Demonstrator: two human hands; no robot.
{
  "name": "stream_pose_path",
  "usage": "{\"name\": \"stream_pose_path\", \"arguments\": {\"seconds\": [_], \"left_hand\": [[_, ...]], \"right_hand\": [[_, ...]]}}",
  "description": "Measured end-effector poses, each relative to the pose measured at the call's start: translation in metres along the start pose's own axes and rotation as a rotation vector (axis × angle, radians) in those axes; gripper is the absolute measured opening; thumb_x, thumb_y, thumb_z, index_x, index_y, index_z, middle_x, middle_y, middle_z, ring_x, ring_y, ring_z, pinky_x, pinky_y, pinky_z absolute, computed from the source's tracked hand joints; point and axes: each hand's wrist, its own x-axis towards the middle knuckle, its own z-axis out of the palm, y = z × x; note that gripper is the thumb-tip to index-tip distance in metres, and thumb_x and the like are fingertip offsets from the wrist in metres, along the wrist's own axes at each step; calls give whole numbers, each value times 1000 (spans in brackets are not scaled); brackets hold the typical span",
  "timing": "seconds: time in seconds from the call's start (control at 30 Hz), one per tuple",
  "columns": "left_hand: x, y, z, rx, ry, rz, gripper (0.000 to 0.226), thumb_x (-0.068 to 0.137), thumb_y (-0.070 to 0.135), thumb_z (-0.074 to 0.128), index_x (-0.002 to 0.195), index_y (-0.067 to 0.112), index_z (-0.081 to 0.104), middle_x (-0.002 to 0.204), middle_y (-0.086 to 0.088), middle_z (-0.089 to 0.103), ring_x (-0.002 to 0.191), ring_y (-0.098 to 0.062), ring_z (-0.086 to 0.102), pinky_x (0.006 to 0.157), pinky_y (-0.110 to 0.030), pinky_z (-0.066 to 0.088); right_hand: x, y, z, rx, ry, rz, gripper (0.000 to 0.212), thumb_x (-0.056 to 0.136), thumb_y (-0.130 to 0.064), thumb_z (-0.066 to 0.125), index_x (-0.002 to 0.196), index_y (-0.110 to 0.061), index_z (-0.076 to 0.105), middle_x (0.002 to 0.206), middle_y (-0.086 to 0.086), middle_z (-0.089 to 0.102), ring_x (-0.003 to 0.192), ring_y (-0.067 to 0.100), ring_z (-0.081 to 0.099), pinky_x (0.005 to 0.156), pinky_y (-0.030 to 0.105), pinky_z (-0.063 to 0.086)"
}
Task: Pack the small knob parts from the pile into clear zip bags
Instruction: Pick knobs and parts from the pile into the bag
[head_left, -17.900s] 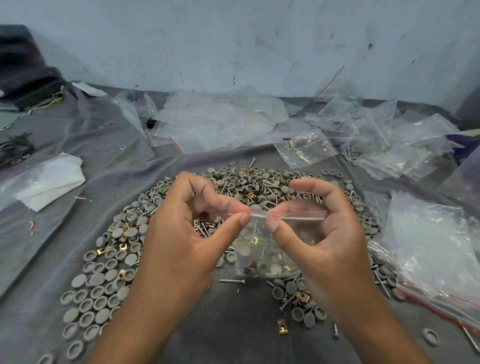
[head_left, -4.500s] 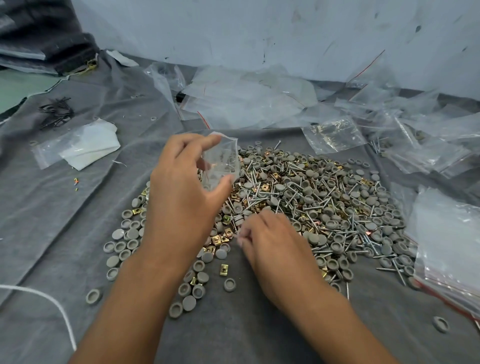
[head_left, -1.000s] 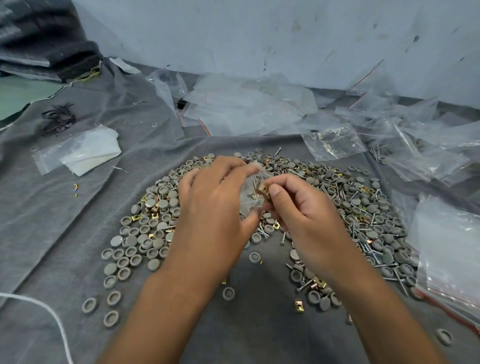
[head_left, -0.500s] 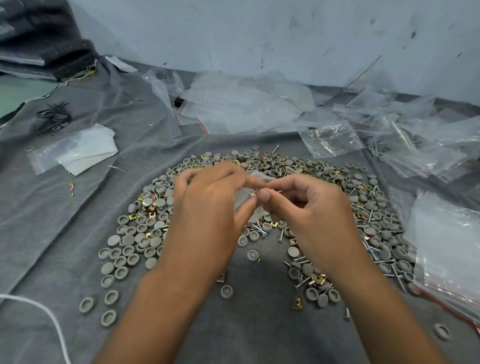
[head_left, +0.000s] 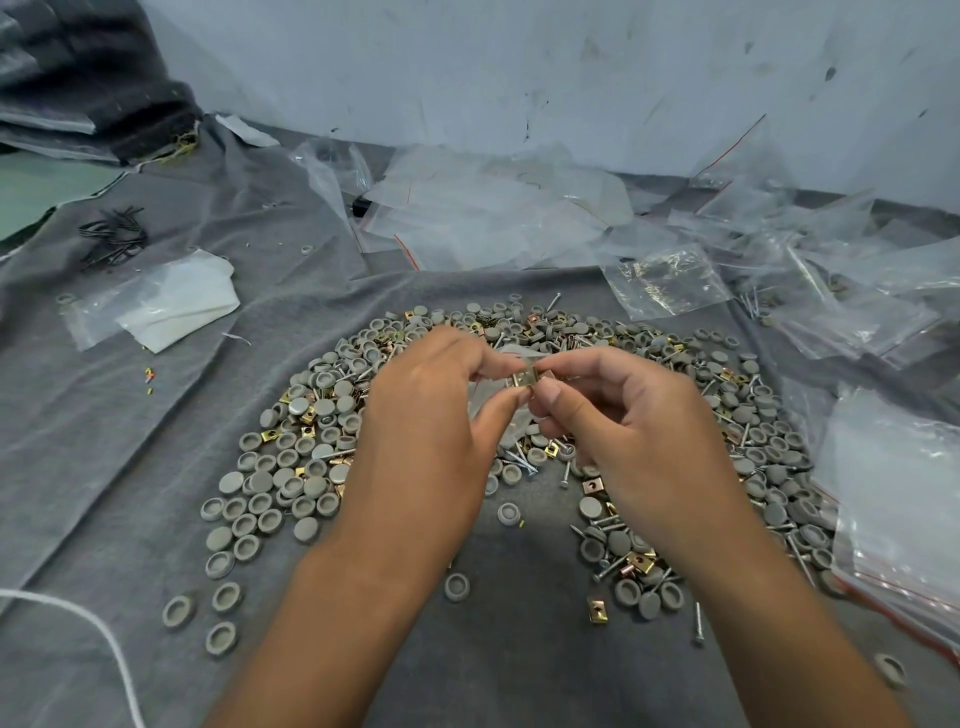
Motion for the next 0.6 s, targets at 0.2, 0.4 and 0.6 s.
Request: {"name": "stream_pose_path", "arguments": {"seconds": [0.2, 0.4, 0.6], "left_hand": [[0, 0, 1, -43, -29, -67, 7, 86, 33, 76, 89, 30, 70, 87, 19, 61, 84, 9, 55, 75, -1, 35], [2, -7, -1, 81, -90, -90, 13, 86, 33, 77, 97, 32, 70, 93, 21, 56, 88, 1, 53, 75, -10, 32], [2, -5, -2, 95, -71, -45, 39, 82, 36, 79, 119, 27, 69, 105, 17, 58, 97, -1, 53, 86, -13, 34]], "right_hand": [[-9, -6, 7, -405, 196, -325, 10, 91, -31, 74, 99, -24, 71, 78, -22, 64, 78, -7, 63, 67, 1, 42], [-6, -1, 5, -377, 221, -302, 9, 94, -27, 71, 103, -25, 73, 88, -19, 67, 87, -2, 63, 73, 4, 43], [-2, 2, 6, -312, 214, -260, 15, 97, -19, 67, 110, -24, 73, 100, -16, 67, 96, 3, 64, 79, 10, 46]]}}
